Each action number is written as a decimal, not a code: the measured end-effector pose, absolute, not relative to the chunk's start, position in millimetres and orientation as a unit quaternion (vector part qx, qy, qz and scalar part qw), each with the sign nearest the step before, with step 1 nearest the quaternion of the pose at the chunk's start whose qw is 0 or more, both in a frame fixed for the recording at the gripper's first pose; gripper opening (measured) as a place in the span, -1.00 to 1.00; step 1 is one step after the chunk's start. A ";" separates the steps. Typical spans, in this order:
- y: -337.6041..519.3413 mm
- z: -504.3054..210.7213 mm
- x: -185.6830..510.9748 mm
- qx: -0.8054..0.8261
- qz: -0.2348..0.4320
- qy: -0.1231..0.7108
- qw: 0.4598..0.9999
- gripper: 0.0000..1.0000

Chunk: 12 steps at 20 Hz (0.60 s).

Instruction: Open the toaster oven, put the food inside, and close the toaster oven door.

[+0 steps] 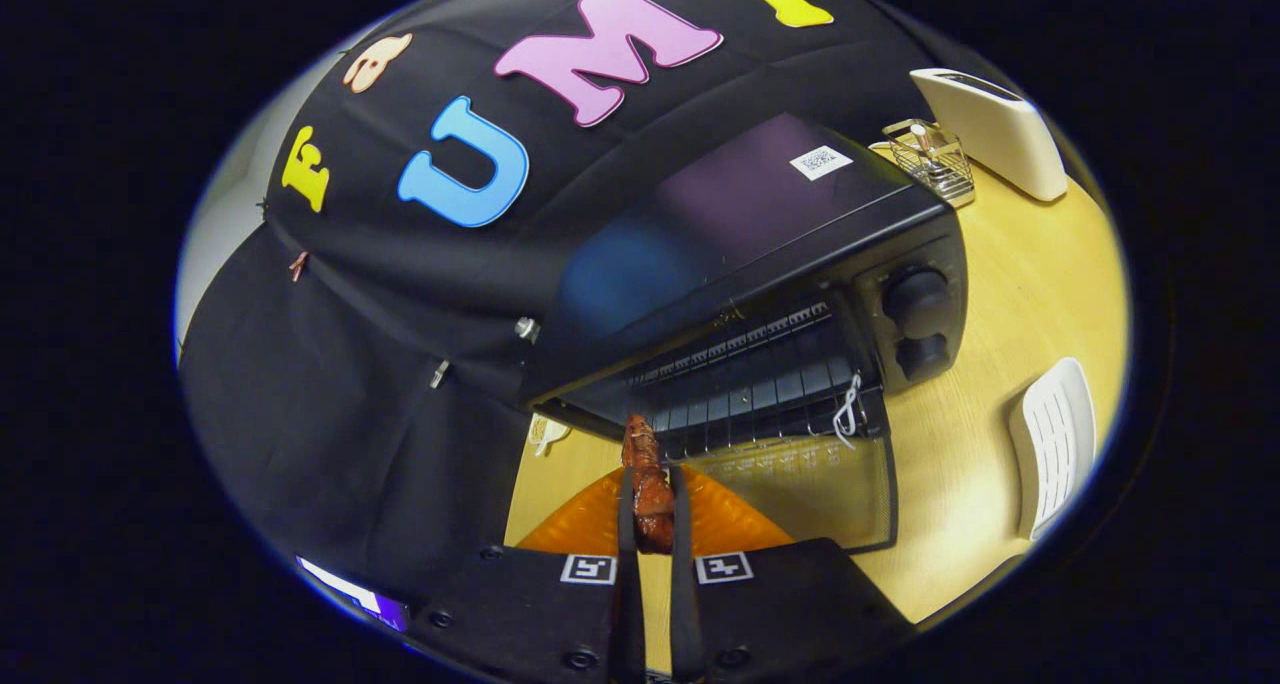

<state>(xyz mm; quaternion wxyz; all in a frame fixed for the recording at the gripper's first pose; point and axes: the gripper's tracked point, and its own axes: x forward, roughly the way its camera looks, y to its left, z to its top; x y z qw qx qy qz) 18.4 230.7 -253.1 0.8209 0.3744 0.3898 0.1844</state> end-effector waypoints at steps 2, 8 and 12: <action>236.2 -262.4 34.9 0.389 0.162 0.384 0.821 -0.72; 239.1 -281.4 74.8 0.422 0.104 0.360 0.826 -0.72; 235.3 -310.2 86.2 0.400 0.063 0.368 0.837 -0.69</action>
